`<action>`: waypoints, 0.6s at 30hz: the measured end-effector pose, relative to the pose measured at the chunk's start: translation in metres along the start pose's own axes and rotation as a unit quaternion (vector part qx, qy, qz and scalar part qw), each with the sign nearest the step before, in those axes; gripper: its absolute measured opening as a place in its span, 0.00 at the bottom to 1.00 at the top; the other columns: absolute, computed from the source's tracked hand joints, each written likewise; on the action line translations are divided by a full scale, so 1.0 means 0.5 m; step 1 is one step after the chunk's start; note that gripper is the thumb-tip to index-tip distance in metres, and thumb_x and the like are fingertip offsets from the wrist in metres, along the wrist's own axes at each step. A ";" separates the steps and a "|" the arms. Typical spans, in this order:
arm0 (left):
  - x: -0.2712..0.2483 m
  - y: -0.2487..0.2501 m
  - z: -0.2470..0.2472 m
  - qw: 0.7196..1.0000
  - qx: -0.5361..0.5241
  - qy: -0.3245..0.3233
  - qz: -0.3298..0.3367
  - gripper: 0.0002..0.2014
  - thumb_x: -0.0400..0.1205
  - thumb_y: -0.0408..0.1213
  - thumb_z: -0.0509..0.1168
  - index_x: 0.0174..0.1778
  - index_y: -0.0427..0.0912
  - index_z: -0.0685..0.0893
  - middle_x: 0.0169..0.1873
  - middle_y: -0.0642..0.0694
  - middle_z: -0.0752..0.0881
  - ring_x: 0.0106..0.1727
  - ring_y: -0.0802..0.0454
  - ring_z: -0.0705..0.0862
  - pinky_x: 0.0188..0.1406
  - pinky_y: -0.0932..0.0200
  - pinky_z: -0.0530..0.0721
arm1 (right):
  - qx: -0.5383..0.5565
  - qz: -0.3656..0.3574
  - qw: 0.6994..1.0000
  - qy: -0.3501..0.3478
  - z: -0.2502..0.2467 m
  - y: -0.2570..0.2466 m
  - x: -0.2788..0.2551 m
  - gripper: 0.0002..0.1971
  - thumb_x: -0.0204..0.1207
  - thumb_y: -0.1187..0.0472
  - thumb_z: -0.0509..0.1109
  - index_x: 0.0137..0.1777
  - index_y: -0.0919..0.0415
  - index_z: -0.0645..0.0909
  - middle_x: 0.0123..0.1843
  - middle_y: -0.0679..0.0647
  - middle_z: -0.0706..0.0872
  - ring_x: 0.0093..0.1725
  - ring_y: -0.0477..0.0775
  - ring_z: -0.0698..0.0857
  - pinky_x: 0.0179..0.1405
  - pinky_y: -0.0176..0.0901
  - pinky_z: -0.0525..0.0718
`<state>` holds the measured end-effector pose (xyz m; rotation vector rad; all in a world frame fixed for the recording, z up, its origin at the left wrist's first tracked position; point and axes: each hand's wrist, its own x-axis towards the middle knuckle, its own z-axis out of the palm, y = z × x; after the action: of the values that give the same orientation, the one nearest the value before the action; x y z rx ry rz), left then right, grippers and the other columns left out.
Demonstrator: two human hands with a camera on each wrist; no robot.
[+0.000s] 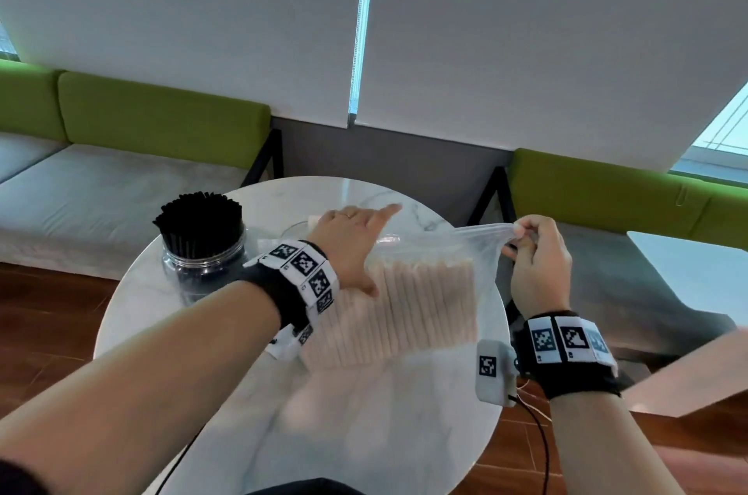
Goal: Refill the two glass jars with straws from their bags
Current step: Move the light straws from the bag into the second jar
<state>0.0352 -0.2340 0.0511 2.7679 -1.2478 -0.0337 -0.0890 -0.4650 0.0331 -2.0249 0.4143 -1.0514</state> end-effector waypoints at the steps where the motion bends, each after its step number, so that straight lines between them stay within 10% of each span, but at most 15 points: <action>1: 0.018 0.009 0.007 0.999 0.002 -0.047 0.000 0.58 0.62 0.56 0.78 0.80 0.54 0.46 0.63 0.46 0.79 0.64 0.43 0.78 0.63 0.45 0.78 | 0.000 0.000 1.000 -0.001 -0.002 -0.001 0.000 0.12 0.82 0.75 0.55 0.49 0.59 0.75 0.51 0.57 0.79 0.50 0.57 0.82 0.45 0.25 0.83; 7: 0.040 -0.012 0.046 0.993 -0.115 -0.038 -0.008 0.11 0.71 0.43 0.74 0.44 0.47 0.79 0.45 0.45 0.86 0.51 0.43 0.84 0.43 0.57 0.77 | -0.008 -0.001 1.000 0.008 -0.022 -0.007 -0.003 0.12 0.81 0.72 0.59 0.55 0.55 0.77 0.51 0.54 0.83 0.52 0.56 0.83 0.54 0.40 0.83; 15: -0.042 -0.080 0.054 0.921 -0.372 0.105 -0.054 0.25 0.64 0.56 0.69 0.55 0.50 0.81 0.47 0.47 0.88 0.52 0.46 0.85 0.58 0.43 0.80 | 0.059 0.245 0.967 0.025 0.008 0.059 -0.115 0.30 0.81 0.50 0.65 0.79 0.60 0.60 0.71 0.57 0.71 0.70 0.56 0.73 0.65 0.43 0.69; 18: -0.083 -0.065 0.063 0.859 -0.488 0.136 -0.070 0.18 0.69 0.46 0.75 0.54 0.54 0.80 0.51 0.54 0.87 0.57 0.52 0.84 0.64 0.47 0.79 | 0.116 0.317 0.939 -0.064 0.048 0.059 -0.143 0.48 0.64 0.21 0.62 0.78 0.51 0.62 0.72 0.51 0.77 0.70 0.53 0.77 0.74 0.59 0.71</action>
<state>0.0299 -0.1841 0.0153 1.8663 -0.6557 -0.2123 -0.1106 -0.4287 -0.0359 -1.5701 0.7705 -0.5351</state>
